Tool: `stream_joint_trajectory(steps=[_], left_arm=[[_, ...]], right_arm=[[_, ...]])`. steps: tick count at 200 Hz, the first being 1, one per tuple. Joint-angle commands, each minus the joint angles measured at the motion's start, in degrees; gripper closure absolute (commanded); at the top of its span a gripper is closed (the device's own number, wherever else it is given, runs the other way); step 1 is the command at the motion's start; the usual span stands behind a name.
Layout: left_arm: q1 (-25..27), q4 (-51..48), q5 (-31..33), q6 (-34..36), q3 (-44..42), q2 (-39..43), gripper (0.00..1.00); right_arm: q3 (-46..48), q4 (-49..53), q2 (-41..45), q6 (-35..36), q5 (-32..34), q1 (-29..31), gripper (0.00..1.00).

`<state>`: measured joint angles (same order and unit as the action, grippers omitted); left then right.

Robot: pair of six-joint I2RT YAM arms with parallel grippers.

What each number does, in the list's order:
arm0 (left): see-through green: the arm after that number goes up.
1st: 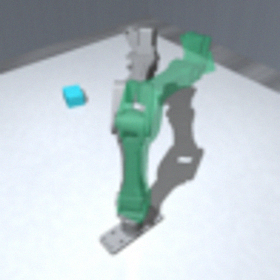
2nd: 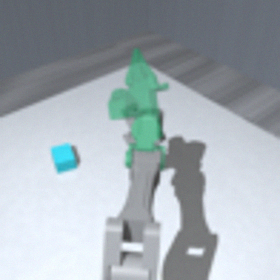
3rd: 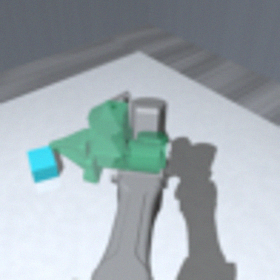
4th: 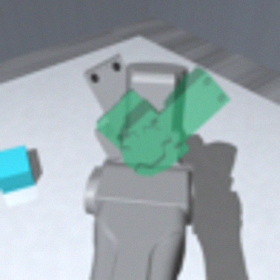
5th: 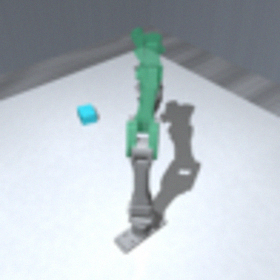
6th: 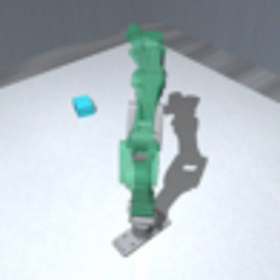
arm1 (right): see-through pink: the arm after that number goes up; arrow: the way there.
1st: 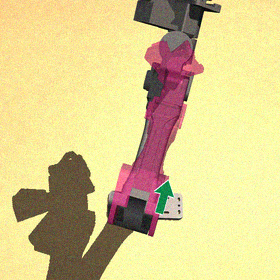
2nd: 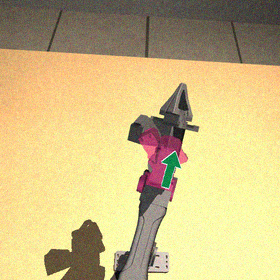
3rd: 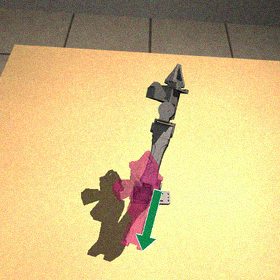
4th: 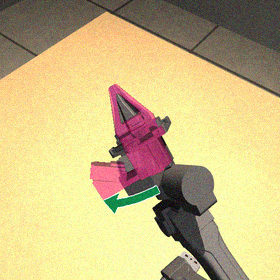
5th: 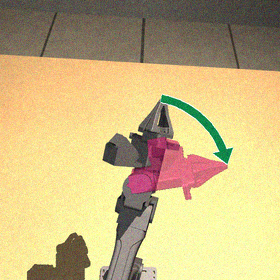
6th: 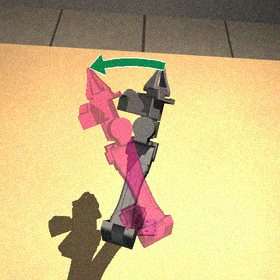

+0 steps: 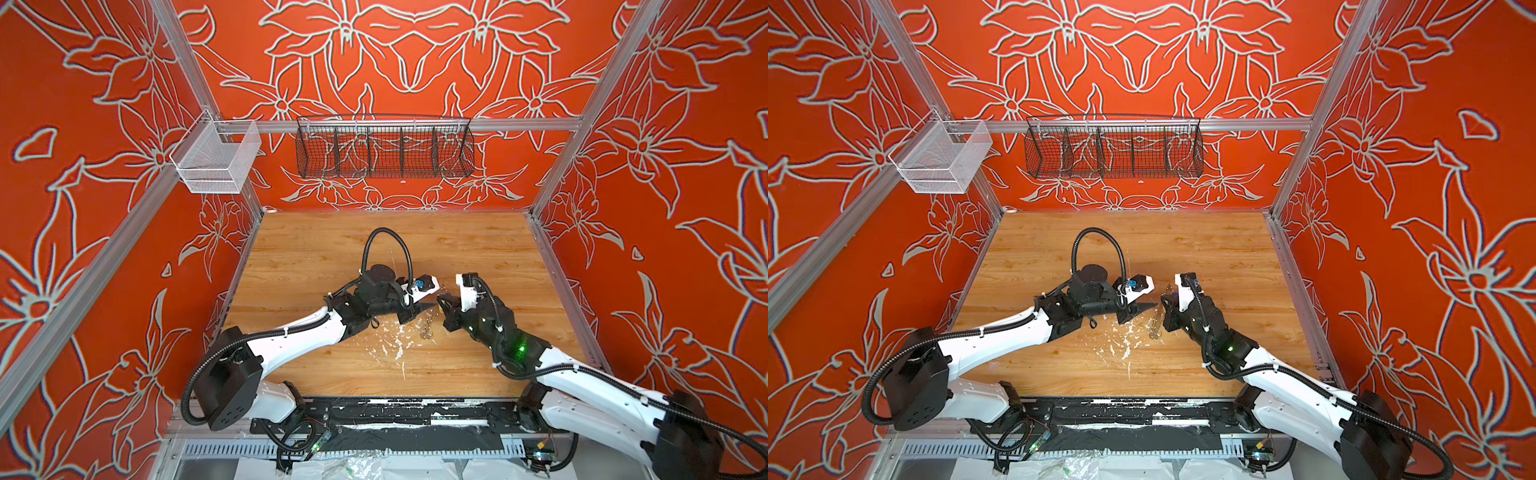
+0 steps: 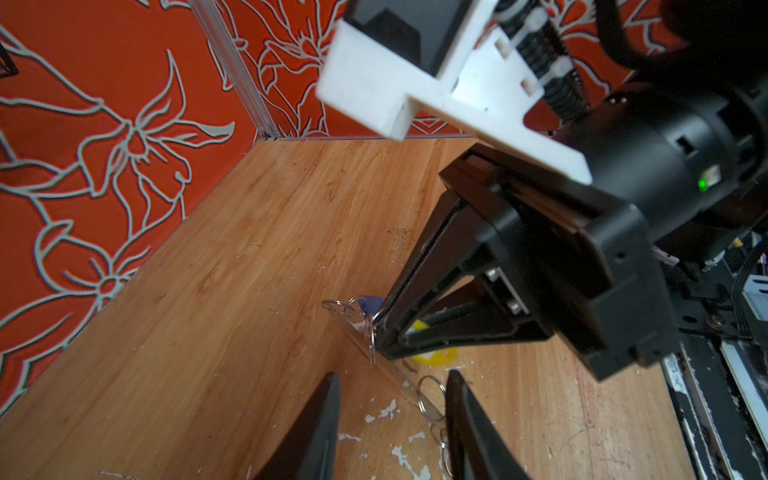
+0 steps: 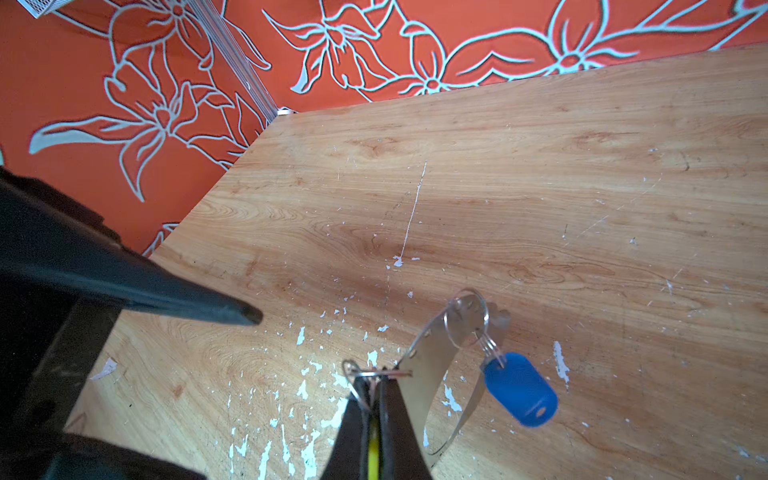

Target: Put the keys on the keyring

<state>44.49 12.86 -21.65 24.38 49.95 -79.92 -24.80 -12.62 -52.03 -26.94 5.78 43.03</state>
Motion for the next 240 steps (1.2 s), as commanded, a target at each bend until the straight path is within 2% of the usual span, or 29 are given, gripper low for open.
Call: stream_joint_trajectory(steps=[1,51,140,210,240], left_arm=[[0.5,0.0,0.2,1.5,1.5,-0.4,0.58],[0.8,-0.1,0.6,1.9,1.8,-1.2,0.54],[0.9,-0.2,5.7,2.5,3.8,-5.5,0.55],[0.9,0.0,7.2,2.4,4.5,-6.9,0.78],[0.9,0.5,7.4,2.2,4.4,-7.0,0.79]], right_arm=[[-2.1,-0.6,1.0,0.5,0.7,-0.1,1.0],[-1.7,-1.6,1.2,0.4,-0.2,-0.2,1.0],[-0.9,-3.6,2.1,0.4,-3.0,-0.2,1.0],[-0.5,-4.7,2.3,0.1,-4.6,-0.1,1.0],[-0.7,-5.2,1.8,0.0,-5.5,-0.1,1.0]])
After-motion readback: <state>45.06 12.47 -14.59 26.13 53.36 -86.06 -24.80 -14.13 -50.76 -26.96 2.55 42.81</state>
